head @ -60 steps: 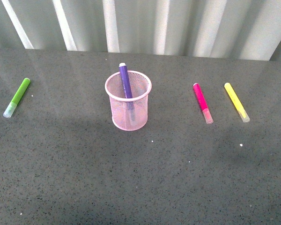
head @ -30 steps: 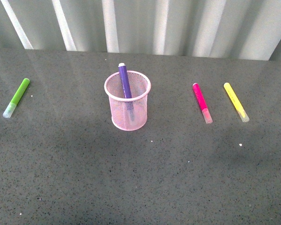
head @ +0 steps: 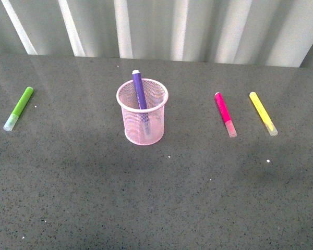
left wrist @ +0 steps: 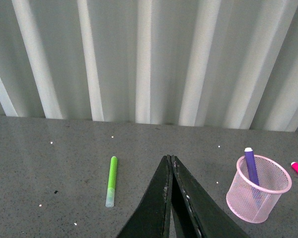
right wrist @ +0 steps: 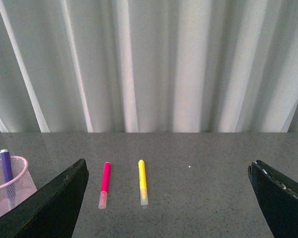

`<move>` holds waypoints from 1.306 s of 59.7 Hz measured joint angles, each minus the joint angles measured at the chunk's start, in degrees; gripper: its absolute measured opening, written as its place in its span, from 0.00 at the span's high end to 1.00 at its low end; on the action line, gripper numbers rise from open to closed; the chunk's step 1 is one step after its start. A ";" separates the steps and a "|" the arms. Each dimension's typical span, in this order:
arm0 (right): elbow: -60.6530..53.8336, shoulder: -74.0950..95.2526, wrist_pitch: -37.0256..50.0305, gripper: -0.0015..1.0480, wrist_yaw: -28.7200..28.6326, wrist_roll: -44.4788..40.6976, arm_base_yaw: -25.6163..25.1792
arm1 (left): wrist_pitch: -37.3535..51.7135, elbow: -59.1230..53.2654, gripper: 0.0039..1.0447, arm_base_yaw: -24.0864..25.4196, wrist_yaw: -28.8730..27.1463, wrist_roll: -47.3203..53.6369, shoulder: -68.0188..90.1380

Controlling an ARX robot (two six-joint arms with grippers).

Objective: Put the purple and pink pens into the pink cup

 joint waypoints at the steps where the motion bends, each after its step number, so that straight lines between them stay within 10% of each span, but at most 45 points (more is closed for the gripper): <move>1: 0.00 0.00 0.00 0.07 0.00 0.00 0.00 | -0.57 0.00 0.97 0.00 0.00 0.00 -0.59; 68: 0.00 0.00 0.00 0.07 -0.02 0.00 0.00 | -25.16 0.00 0.96 0.00 0.11 -0.02 -24.94; 78: 0.00 0.00 0.00 0.07 -0.02 0.00 0.00 | -25.16 0.00 0.68 0.00 0.11 0.00 -24.96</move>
